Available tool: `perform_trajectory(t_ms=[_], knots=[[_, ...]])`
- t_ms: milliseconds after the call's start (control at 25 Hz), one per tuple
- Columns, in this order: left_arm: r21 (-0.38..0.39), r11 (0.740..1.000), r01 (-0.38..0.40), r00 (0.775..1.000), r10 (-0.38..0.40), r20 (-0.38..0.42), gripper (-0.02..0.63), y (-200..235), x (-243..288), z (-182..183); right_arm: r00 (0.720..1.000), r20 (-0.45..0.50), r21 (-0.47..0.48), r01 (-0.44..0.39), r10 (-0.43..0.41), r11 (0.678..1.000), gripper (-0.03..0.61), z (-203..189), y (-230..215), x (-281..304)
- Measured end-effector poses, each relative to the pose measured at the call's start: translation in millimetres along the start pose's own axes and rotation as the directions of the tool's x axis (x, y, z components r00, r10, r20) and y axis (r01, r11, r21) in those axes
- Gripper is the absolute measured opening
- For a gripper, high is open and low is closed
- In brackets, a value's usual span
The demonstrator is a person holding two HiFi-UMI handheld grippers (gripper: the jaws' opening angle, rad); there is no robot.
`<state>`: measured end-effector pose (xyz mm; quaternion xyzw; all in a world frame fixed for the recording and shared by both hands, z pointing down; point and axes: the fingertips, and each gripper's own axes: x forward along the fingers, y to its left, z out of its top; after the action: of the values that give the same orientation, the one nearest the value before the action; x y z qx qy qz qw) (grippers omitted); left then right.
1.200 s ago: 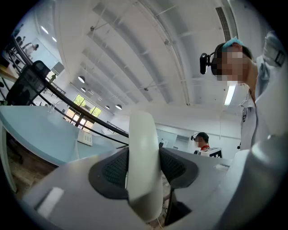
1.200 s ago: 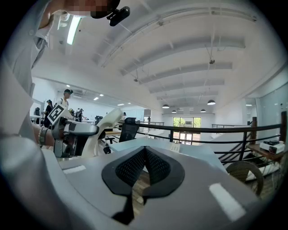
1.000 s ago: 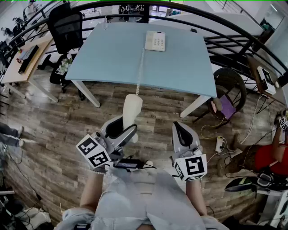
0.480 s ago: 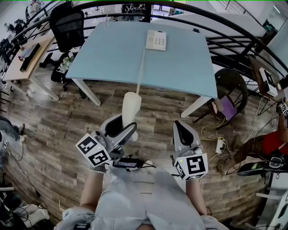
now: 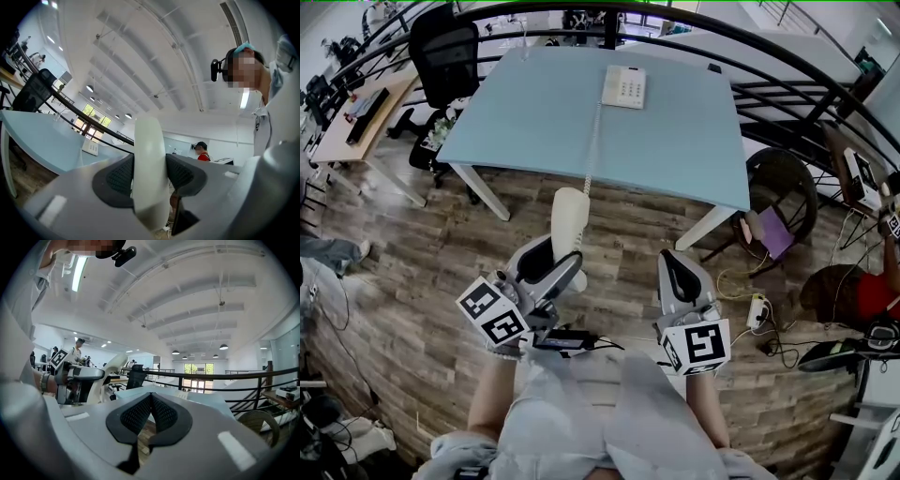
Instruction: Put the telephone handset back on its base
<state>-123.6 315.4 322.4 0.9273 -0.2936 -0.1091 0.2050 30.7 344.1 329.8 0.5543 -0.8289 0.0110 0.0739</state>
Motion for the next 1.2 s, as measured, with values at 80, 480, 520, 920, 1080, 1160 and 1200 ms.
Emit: perform_trajectory(t_ms=[80, 480, 520, 920, 1080, 1160, 1200], knots=[[-0.009, 1.000, 0.000, 1.000, 0.000, 0.010, 0.209, -3.6, 3.3, -1.8, 1.000, 0.000, -0.004, -0.009, 0.009, 1.000, 0.003, 0.4, -3.8, -1.8], [-0.026, 1.000, -0.002, 0.999, 0.003, 0.032, 0.209, -4.3, 21.5, -9.1, 1.000, 0.008, -0.011, -0.010, 0.010, 1.000, 0.003, -4.6, -18.6, -6.4], [-0.025, 1.000, 0.000, 0.999, 0.001, 0.033, 0.209, -1.8, 23.5, -7.9, 1.000, 0.006, -0.010, -0.007, 0.007, 1.000, 0.004, -5.0, -20.5, -3.8], [-0.018, 1.000, 0.020, 0.999, -0.020, 0.031, 0.209, 45.4, 51.2, 2.4, 1.000, 0.005, -0.008, 0.014, -0.014, 1.000, 0.003, -14.8, -36.1, 47.0], [-0.033, 0.999, 0.026, 0.999, -0.025, 0.027, 0.209, 76.9, 70.5, 15.5, 1.000, -0.016, -0.021, 0.012, -0.012, 1.000, 0.003, -6.9, -43.3, 83.4], [-0.039, 0.999, 0.031, 0.999, -0.030, 0.024, 0.209, 91.8, 84.4, 24.5, 1.000, -0.019, -0.020, 0.015, -0.015, 1.000, 0.003, -1.3, -52.1, 102.6], [-0.040, 0.999, 0.034, 0.999, -0.034, 0.021, 0.209, 99.0, 92.2, 28.8, 1.000, -0.018, -0.019, 0.017, -0.018, 1.000, 0.003, 1.1, -57.8, 112.2]])
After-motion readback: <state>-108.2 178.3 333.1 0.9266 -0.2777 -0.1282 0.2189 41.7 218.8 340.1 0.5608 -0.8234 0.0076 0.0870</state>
